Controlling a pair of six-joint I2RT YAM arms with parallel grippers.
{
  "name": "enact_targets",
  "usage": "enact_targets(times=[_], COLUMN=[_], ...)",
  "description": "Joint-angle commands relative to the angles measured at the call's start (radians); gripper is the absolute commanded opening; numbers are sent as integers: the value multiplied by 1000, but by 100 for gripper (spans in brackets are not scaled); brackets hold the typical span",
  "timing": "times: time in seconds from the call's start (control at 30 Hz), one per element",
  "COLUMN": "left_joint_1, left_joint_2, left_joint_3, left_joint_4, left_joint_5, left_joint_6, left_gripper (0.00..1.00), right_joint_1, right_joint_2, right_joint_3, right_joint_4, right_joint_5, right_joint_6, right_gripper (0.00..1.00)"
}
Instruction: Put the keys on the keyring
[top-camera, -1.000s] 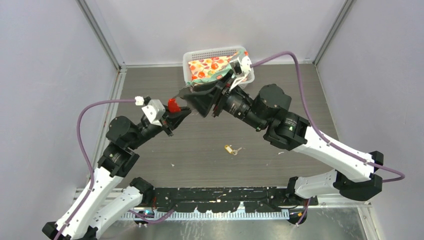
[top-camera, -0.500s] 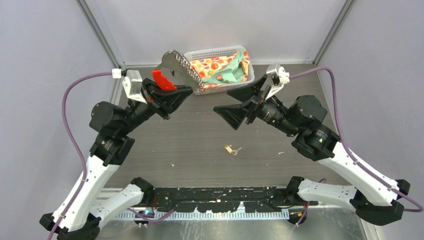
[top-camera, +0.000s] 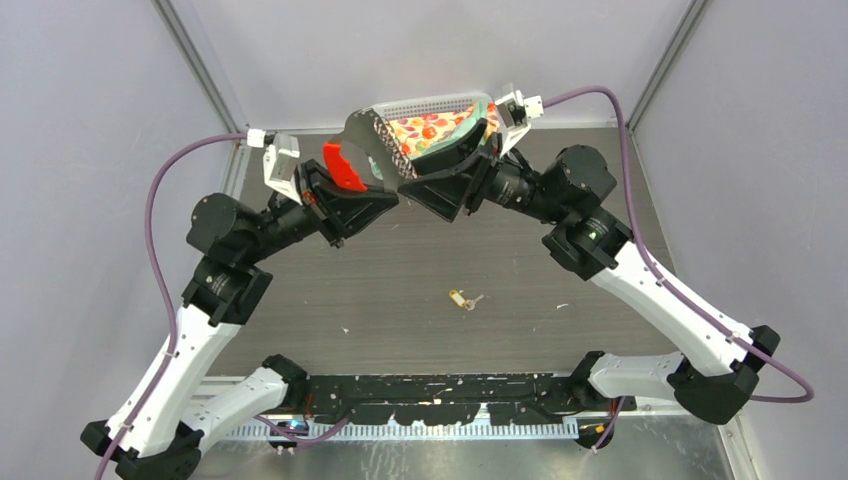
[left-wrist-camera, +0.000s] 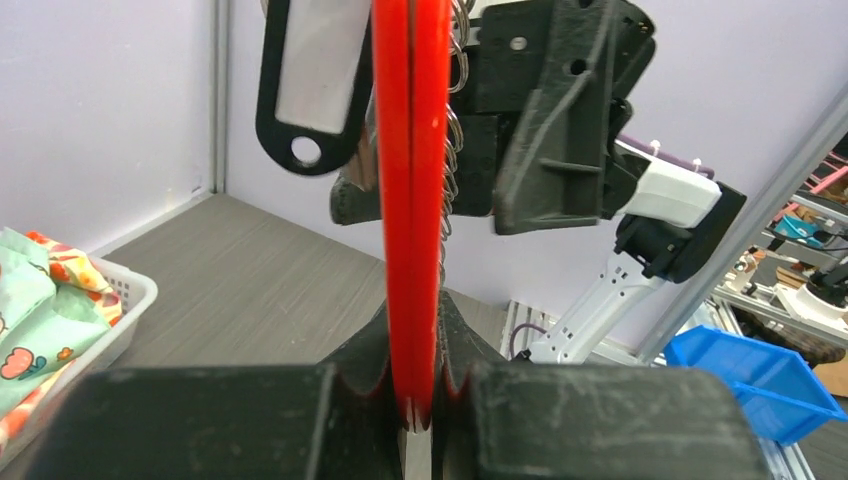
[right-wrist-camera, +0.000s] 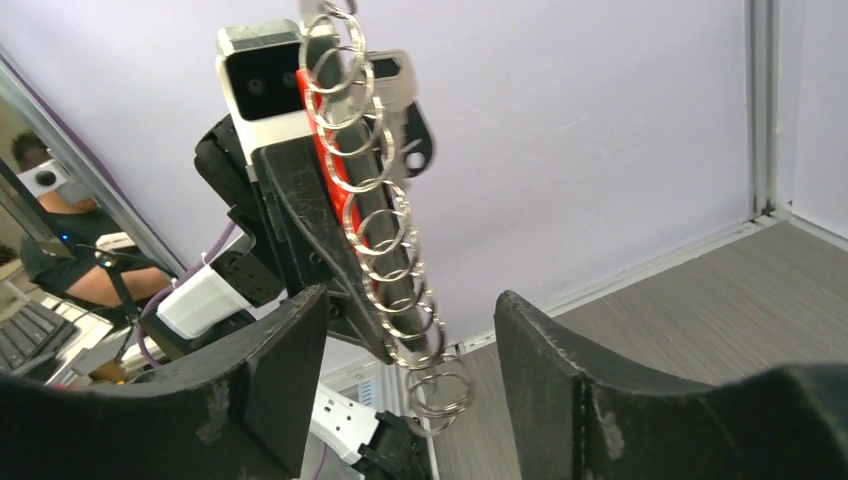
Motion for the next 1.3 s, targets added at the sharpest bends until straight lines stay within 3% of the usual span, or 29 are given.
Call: enact_targets(times=[0.0, 0.07, 0.2, 0.3, 0.33, 0.4, 0.47, 0.53, 0.57, 0.7, 0.93, 1.0, 1.07, 1.17, 1.27], left_joint_1=[0, 0, -1, -1, 0, -1, -1, 0, 0, 1, 1, 0, 0, 0, -1], left_joint_2=[-26, -28, -22, -19, -19, -19, -35, -67, -89, -157, -255, -292, -299, -223, -103], left_joint_3=[5, 0, 3, -12, -16, -22, -30, -59, -76, -103, -140, -175, -191, -129, -42], left_joint_4=[65, 76, 80, 68, 50, -7, -91, -145, -170, -307, -417, -398, -422, -586, -771], left_joint_5=[38, 37, 37, 25, 12, -17, -72, -93, -112, -212, -304, -245, -55, 217, 323], left_joint_6=[-16, -18, -20, -1, 24, 87, 171, 273, 331, 484, 823, 937, 1047, 1180, 1248], left_gripper=[0, 0, 0, 5, 15, 51, 78, 96, 99, 100, 100, 100, 100, 98, 92], right_joint_1=[-16, -18, -20, -21, -21, -28, -40, -42, -42, -41, -26, 9, 76, 167, 230], right_joint_2=[11, 17, 23, 22, 18, 4, -11, -3, 13, 81, 218, 258, 305, 399, 461], right_joint_3=[39, 38, 27, 31, 34, 49, 87, 166, 234, 347, 467, 500, 536, 617, 674], right_joint_4=[96, 105, 160, 181, 166, 66, -136, -414, -604, -981, -1307, -1366, -1423, -1507, -1539], right_joint_5=[-91, -108, -152, -192, -200, -192, -155, -100, -62, 49, 60, 91, 134, 199, 219], right_joint_6=[82, 91, 125, 155, 151, 112, 40, -81, -145, -308, -459, -486, -509, -522, -537], right_gripper=[62, 51, 8, 1, 1, 1, 1, 1, 1, 1, 1, 1, 1, 1, 1])
